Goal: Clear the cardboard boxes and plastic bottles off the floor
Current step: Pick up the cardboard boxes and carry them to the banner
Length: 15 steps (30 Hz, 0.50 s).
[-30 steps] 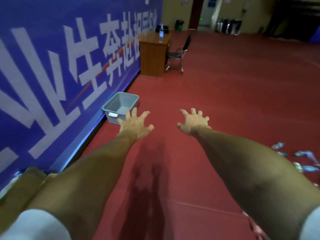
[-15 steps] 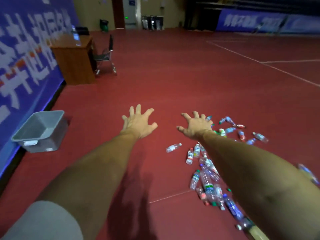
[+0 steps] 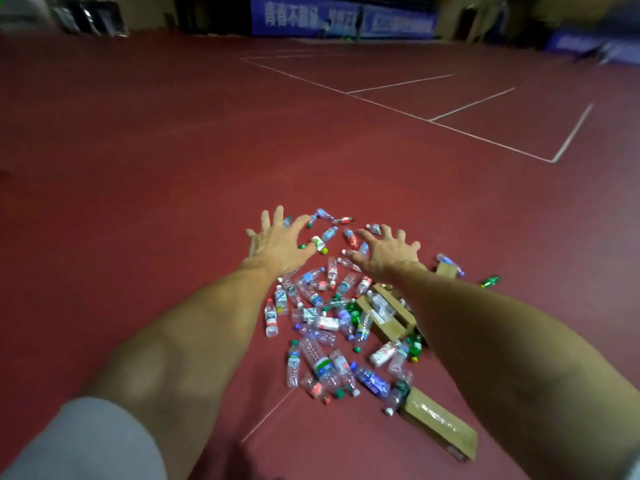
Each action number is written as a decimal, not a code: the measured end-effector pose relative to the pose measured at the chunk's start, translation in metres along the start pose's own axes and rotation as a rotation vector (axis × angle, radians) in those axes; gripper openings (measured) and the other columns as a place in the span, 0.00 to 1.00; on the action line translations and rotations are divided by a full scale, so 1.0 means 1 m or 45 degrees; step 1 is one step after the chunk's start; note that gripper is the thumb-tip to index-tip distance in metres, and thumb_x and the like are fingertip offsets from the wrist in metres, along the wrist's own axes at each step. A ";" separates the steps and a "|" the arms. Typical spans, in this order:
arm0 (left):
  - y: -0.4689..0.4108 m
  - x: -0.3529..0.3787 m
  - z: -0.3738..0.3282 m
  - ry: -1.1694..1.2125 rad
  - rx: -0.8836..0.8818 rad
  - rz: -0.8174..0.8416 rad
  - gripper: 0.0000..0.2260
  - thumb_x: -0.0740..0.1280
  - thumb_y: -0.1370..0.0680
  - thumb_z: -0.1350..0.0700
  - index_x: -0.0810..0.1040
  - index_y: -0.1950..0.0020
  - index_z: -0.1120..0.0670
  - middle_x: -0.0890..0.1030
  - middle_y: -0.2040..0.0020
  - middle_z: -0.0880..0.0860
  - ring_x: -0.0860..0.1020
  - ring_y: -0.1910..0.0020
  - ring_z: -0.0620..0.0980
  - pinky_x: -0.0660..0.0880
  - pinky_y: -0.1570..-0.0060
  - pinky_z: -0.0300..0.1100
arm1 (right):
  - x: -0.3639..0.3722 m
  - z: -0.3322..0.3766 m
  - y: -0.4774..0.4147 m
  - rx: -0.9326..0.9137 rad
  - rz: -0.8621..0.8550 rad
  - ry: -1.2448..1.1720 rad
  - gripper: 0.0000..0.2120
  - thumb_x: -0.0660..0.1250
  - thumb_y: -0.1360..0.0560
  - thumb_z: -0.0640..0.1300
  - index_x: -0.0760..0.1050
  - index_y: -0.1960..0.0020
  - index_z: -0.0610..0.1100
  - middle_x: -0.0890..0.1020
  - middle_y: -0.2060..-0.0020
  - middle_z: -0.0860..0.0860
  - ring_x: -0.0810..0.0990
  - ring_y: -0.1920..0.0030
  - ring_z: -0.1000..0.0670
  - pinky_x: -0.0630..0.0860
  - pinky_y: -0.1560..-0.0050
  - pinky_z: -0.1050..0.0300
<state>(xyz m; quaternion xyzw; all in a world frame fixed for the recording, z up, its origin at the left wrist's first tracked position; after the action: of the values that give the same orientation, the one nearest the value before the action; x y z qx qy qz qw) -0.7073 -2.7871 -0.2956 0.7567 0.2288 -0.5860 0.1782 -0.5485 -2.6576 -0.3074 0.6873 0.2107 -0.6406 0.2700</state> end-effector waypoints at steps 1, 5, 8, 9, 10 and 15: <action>-0.016 0.003 -0.011 0.009 0.035 -0.001 0.29 0.60 0.20 0.38 0.56 0.21 0.39 0.47 0.18 0.58 0.46 0.20 0.63 0.51 0.28 0.70 | -0.001 -0.013 -0.008 0.031 -0.012 0.007 0.32 0.50 0.23 0.72 0.54 0.22 0.62 0.58 0.23 0.46 0.59 0.26 0.37 0.63 0.33 0.32; -0.067 0.019 -0.053 -0.010 0.152 0.031 0.29 0.60 0.21 0.38 0.55 0.21 0.38 0.47 0.18 0.58 0.46 0.20 0.62 0.51 0.27 0.69 | -0.003 -0.061 -0.031 0.156 -0.011 0.021 0.33 0.53 0.22 0.70 0.51 0.21 0.62 0.58 0.23 0.45 0.60 0.26 0.37 0.64 0.33 0.33; -0.093 0.032 -0.090 -0.015 0.239 0.049 0.29 0.59 0.21 0.39 0.56 0.21 0.38 0.48 0.19 0.58 0.46 0.20 0.62 0.52 0.28 0.68 | 0.000 -0.100 -0.037 0.239 -0.007 0.001 0.34 0.57 0.22 0.68 0.48 0.21 0.63 0.58 0.22 0.45 0.60 0.26 0.37 0.64 0.32 0.33; -0.101 0.035 -0.103 -0.016 0.264 0.052 0.29 0.59 0.21 0.39 0.56 0.21 0.38 0.48 0.19 0.58 0.46 0.20 0.61 0.53 0.28 0.68 | 0.001 -0.114 -0.040 0.267 -0.015 -0.016 0.34 0.58 0.22 0.68 0.48 0.21 0.63 0.58 0.23 0.45 0.60 0.26 0.37 0.64 0.32 0.32; -0.107 0.038 -0.117 -0.020 0.288 0.060 0.29 0.59 0.21 0.39 0.56 0.21 0.38 0.48 0.19 0.57 0.46 0.20 0.62 0.53 0.28 0.68 | 0.001 -0.129 -0.041 0.295 -0.019 -0.025 0.34 0.58 0.23 0.67 0.49 0.21 0.62 0.58 0.23 0.45 0.61 0.26 0.37 0.64 0.32 0.32; -0.119 0.057 -0.186 -0.020 0.405 0.110 0.28 0.59 0.20 0.39 0.55 0.21 0.38 0.46 0.18 0.58 0.45 0.20 0.62 0.51 0.27 0.70 | 0.006 -0.198 -0.036 0.405 -0.004 -0.005 0.34 0.55 0.22 0.70 0.50 0.21 0.61 0.57 0.22 0.44 0.60 0.26 0.37 0.64 0.33 0.32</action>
<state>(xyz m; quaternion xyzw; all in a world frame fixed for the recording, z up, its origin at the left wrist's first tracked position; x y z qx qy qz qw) -0.6115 -2.5803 -0.3045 0.7799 0.0991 -0.6124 0.0828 -0.4187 -2.5037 -0.3102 0.7198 0.1072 -0.6676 0.1571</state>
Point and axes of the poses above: each hand's wrist, its own y-axis away from the middle knuckle, its own x-axis out of the palm, z = x × y, the point moved 10 cm from there along -y, towards the middle knuckle
